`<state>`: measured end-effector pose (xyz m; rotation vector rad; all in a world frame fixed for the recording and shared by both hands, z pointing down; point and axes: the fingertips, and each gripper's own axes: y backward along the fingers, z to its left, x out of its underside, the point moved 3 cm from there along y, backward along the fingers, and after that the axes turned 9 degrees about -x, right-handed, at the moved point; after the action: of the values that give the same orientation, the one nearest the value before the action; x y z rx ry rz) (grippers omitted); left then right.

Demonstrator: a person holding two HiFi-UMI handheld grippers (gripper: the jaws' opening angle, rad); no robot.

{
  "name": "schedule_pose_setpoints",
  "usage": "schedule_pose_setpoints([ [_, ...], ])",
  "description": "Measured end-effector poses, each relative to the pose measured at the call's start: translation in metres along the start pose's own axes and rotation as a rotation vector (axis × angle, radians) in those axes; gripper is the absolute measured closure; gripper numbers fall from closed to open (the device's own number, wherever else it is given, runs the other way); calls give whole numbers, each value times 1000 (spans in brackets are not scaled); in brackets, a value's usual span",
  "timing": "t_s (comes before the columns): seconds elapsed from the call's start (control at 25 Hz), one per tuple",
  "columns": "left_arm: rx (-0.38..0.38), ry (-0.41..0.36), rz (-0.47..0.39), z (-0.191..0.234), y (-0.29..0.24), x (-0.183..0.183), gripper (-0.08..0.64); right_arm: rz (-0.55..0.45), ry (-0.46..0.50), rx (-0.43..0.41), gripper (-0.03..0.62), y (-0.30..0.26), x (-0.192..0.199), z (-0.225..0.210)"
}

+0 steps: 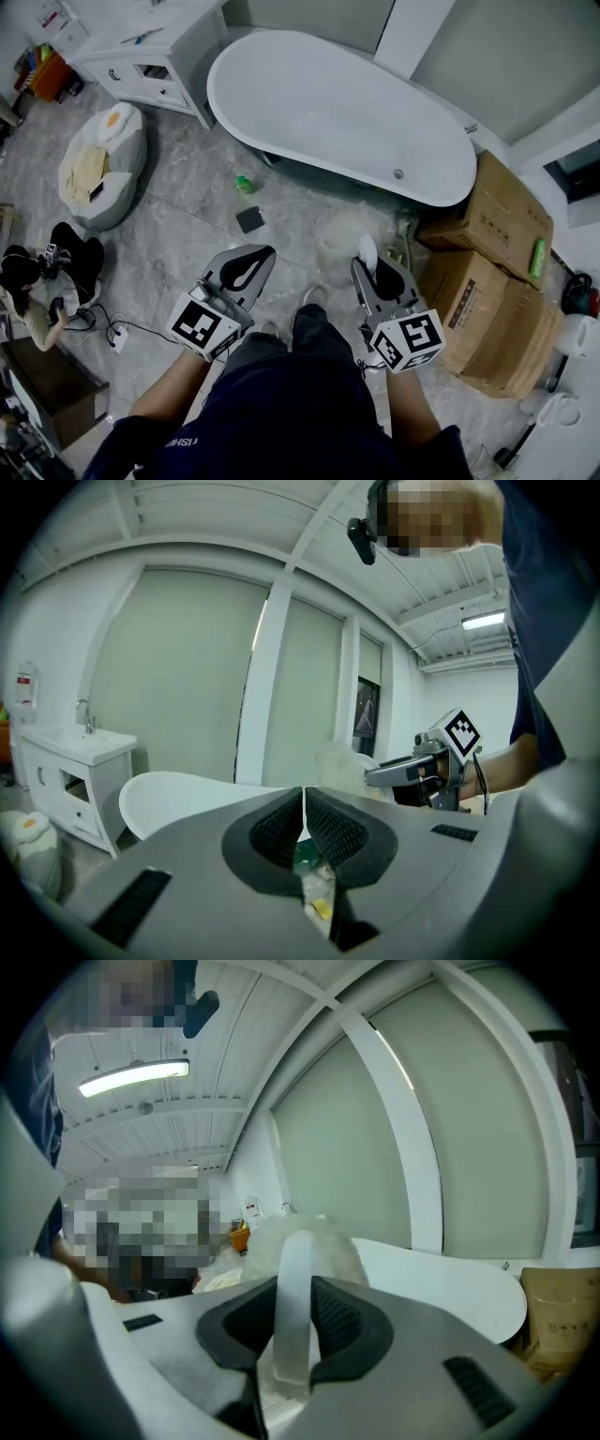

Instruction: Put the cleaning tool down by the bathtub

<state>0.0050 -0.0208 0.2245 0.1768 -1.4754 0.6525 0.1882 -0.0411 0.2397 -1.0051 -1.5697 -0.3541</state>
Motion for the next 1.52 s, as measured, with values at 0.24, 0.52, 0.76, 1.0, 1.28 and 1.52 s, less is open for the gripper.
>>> schedule_pose_setpoints([
  [0.24, -56, -1, 33, 4, -40, 0, 523, 28, 2, -43, 497, -19, -2, -50],
  [0.52, -108, 8, 66, 11, -76, 5, 523, 76, -7, -81, 497, -43, 4, -94],
  [0.76, -122, 21, 96, 21, -103, 15, 523, 107, 6, -95, 497, -68, 8, -120],
  [1.0, -126, 36, 124, 41, -125, 37, 523, 156, 33, -99, 497, -99, 25, -138],
  [1.28, -127, 82, 164, 81, -140, 88, 523, 248, 59, -115, 497, -157, 70, -144],
  [1.52, -131, 105, 210, 128, -158, 154, 523, 332, 48, -118, 497, -218, 139, -156],
])
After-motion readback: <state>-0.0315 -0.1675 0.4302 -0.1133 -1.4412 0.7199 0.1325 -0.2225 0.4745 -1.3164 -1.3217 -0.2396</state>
